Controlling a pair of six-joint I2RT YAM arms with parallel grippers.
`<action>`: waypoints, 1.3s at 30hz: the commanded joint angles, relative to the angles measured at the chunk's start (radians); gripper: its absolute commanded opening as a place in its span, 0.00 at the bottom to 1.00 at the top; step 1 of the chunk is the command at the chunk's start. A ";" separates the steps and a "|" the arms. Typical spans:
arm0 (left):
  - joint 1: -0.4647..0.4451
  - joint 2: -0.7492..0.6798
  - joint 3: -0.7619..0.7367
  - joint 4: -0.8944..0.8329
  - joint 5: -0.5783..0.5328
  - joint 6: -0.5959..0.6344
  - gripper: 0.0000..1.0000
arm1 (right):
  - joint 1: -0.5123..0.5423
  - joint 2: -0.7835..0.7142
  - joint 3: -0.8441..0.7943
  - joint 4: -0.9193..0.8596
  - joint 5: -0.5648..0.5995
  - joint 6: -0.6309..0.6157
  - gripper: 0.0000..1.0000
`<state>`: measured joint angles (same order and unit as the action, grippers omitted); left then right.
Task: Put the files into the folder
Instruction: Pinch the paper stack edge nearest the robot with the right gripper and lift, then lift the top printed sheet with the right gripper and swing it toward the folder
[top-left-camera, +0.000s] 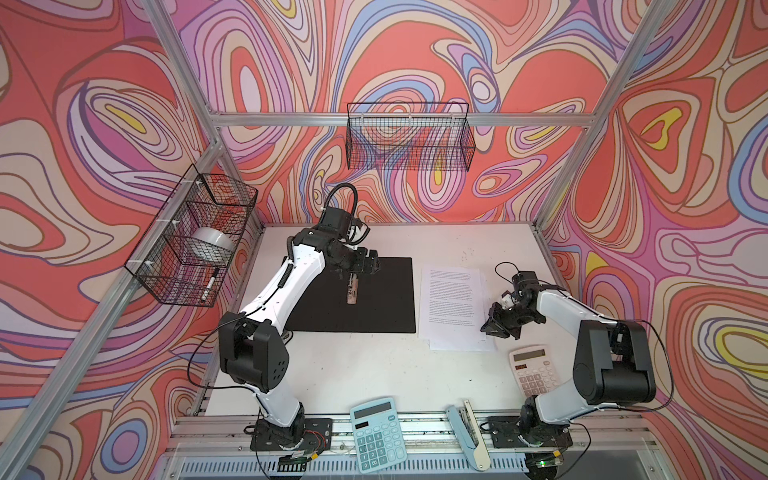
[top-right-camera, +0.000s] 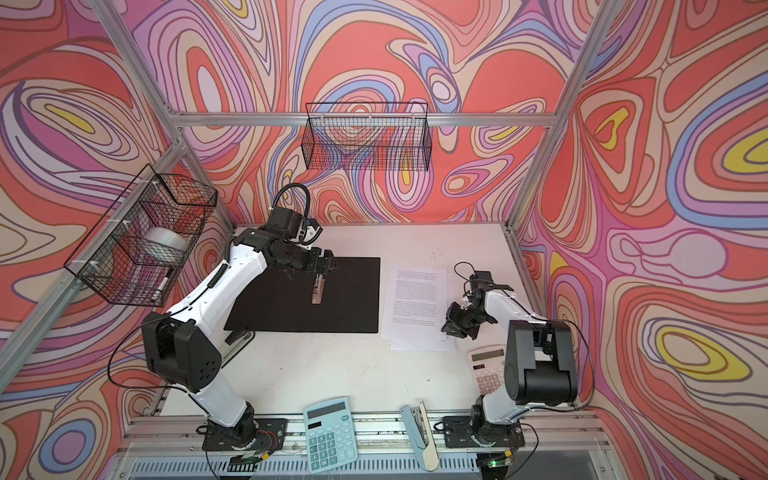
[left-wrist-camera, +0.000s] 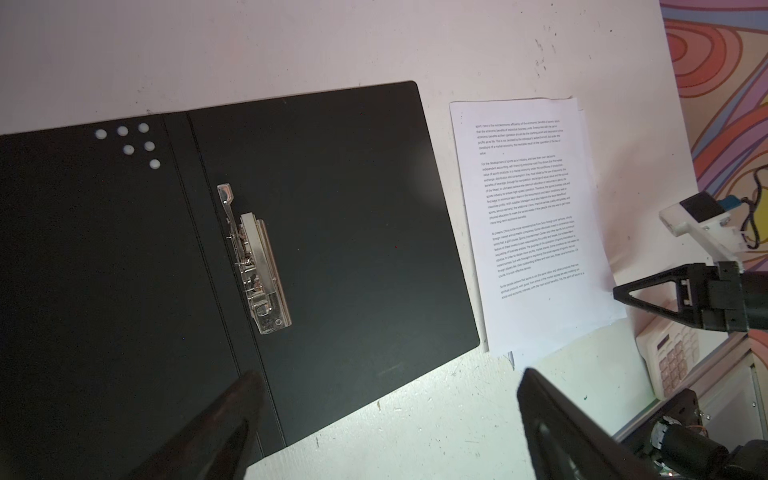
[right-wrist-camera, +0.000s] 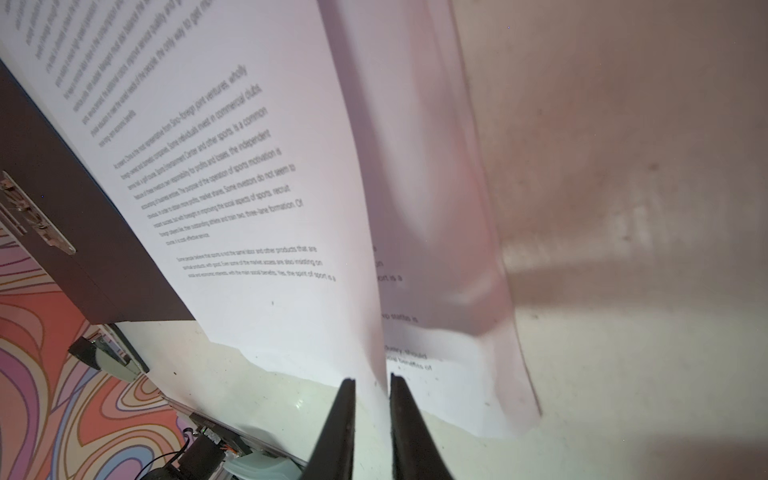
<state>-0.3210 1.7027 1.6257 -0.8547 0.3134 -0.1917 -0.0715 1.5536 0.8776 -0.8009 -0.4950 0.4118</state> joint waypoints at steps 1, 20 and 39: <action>-0.012 -0.011 -0.010 0.012 0.005 -0.005 0.96 | -0.007 -0.021 -0.018 0.028 -0.038 -0.003 0.14; -0.018 -0.029 0.009 0.002 -0.073 0.005 0.96 | -0.007 -0.096 -0.014 0.075 -0.116 -0.002 0.00; 0.076 -0.043 0.001 0.000 -0.066 -0.029 0.97 | -0.007 -0.169 0.099 0.131 -0.270 0.035 0.00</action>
<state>-0.2607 1.6882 1.6257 -0.8547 0.2356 -0.2066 -0.0715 1.4025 0.9478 -0.7097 -0.7101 0.4259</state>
